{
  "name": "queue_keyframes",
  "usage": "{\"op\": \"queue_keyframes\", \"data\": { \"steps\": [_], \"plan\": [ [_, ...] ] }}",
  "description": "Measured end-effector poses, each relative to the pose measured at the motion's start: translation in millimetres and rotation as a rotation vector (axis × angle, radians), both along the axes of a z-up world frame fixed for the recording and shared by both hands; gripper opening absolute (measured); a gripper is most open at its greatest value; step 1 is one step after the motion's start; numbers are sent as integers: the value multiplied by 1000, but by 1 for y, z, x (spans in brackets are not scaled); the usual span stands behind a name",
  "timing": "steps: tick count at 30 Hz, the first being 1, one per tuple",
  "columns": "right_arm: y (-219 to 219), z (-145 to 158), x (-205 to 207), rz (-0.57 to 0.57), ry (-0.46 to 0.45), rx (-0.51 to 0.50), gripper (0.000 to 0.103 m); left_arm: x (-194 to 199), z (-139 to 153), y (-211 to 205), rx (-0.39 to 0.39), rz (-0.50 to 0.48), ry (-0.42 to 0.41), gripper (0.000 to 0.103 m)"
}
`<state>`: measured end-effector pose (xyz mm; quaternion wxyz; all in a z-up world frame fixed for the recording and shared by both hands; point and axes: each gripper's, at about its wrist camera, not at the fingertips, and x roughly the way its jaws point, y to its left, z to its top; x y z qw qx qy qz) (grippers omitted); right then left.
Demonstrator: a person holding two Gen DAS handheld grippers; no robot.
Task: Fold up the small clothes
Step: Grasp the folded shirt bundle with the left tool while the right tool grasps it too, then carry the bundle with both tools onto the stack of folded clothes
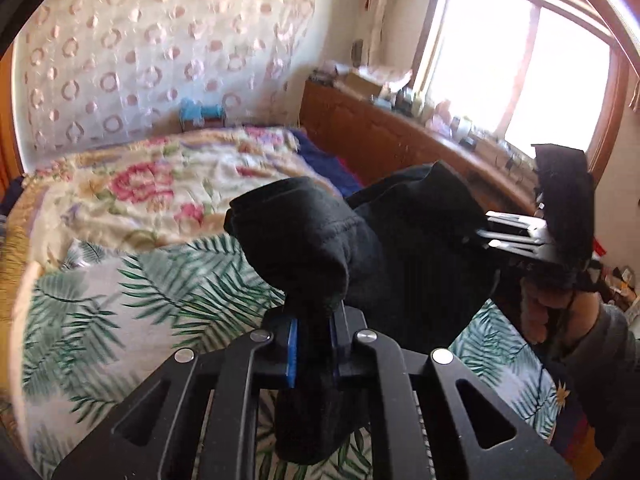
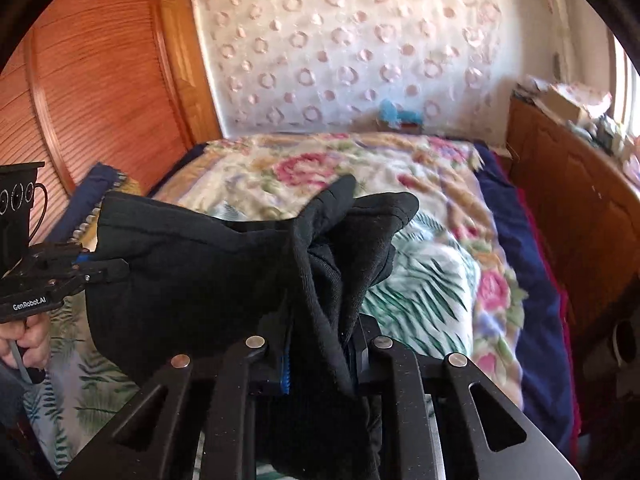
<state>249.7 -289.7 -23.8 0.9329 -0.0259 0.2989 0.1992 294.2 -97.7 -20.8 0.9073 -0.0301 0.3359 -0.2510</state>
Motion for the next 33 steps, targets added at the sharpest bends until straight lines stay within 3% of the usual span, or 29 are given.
{"op": "queue_keyframes", "data": {
  "steps": [7, 12, 19, 27, 33],
  "plan": [
    [60, 28, -12, 122, -80, -7, 19, -45, 33, 75, -56, 99, -82, 12],
    [120, 41, -9, 242, -122, -14, 19, -70, 45, 132, -47, 194, -128, 12],
    [212, 59, 33, 384, -166, -20, 19, -103, 58, 217, -48, 360, -208, 12],
    [337, 72, 101, 563, -231, -118, 19, -113, 25, 282, -75, 537, -185, 12],
    [409, 42, 155, 632, -217, -213, 20, -111, -6, 303, -61, 612, -129, 12]
  ]
}}
